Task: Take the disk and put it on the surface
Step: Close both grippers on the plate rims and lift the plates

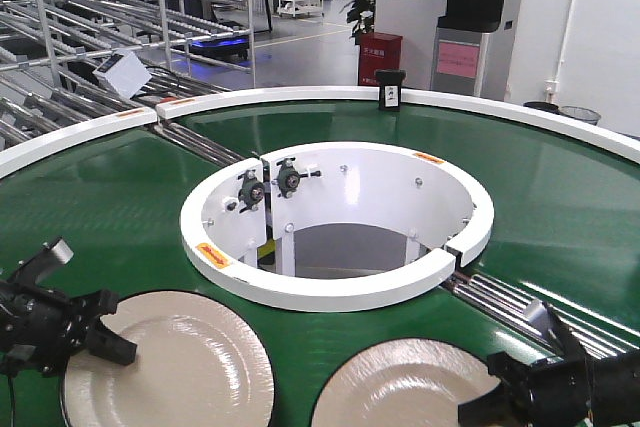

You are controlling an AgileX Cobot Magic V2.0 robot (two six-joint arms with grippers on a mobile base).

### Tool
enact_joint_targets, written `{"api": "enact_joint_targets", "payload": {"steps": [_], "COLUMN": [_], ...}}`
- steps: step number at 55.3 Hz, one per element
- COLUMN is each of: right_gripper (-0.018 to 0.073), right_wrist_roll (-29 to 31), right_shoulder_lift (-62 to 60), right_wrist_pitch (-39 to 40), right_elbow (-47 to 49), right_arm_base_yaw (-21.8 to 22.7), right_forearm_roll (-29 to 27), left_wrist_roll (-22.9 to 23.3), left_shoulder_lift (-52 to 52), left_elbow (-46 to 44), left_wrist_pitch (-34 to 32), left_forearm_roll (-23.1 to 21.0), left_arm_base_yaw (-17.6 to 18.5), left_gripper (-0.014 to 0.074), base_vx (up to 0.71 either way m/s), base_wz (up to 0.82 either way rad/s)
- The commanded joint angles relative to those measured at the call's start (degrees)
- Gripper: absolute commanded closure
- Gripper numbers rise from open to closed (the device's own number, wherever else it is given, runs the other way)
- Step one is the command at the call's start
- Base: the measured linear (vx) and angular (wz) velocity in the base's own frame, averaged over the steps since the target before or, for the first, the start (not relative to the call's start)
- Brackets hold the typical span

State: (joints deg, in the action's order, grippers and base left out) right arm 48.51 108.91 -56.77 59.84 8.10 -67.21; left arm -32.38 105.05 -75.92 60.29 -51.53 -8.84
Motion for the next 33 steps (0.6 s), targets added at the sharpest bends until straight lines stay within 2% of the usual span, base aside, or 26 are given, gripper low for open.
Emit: {"api": "enact_joint_targets", "payload": {"steps": [1, 8, 20, 24, 30, 33], "right_gripper": [0.0567, 0.0567, 0.0567, 0.0567, 0.0567, 0.0567], "right_wrist_roll": [0.4, -0.8, -15.5, -19.4, -24.1, -29.1], "right_shoulder_lift": [-6.2, -11.0, -18.7, -20.7, -22.8, -23.5], "right_wrist_pitch": [-5.0, -5.0, -4.3, -4.4, -4.4, -4.5], "right_elbow": [1.5, 2.6, 8.4, 11.6, 16.4, 19.3], "right_arm_base_yaw": [0.0, 0.0, 0.0, 0.0, 0.0, 0.0], "right_forearm_roll": [-9.9, -10.6, -10.6, -10.6, -10.2, -9.1], "left_wrist_roll": [1.7, 1.7, 2.1, 4.6, 8.9, 11.3], "left_shoulder_lift": [-4.0, -5.5, -9.6, -11.4, -13.7, -14.9], "left_elbow": [-2.1, -2.1, -2.1, -2.1, -2.1, -2.1], "left_wrist_pitch": [1.4, 1.4, 1.5, 1.8, 0.8, 0.1], "left_forearm_roll": [-8.6, -12.4, -21.4, -23.9, -23.4, -23.3], "left_arm_base_yaw": [0.1, 0.1, 0.4, 0.8, 2.2, 3.3], "left_gripper": [0.0604, 0.0604, 0.0603, 0.0601, 0.0601, 0.0601], "base_vx": [0.0, 0.0, 0.0, 0.0, 0.0, 0.0], "base_wz": [0.0, 0.0, 0.0, 0.0, 0.0, 0.0]}}
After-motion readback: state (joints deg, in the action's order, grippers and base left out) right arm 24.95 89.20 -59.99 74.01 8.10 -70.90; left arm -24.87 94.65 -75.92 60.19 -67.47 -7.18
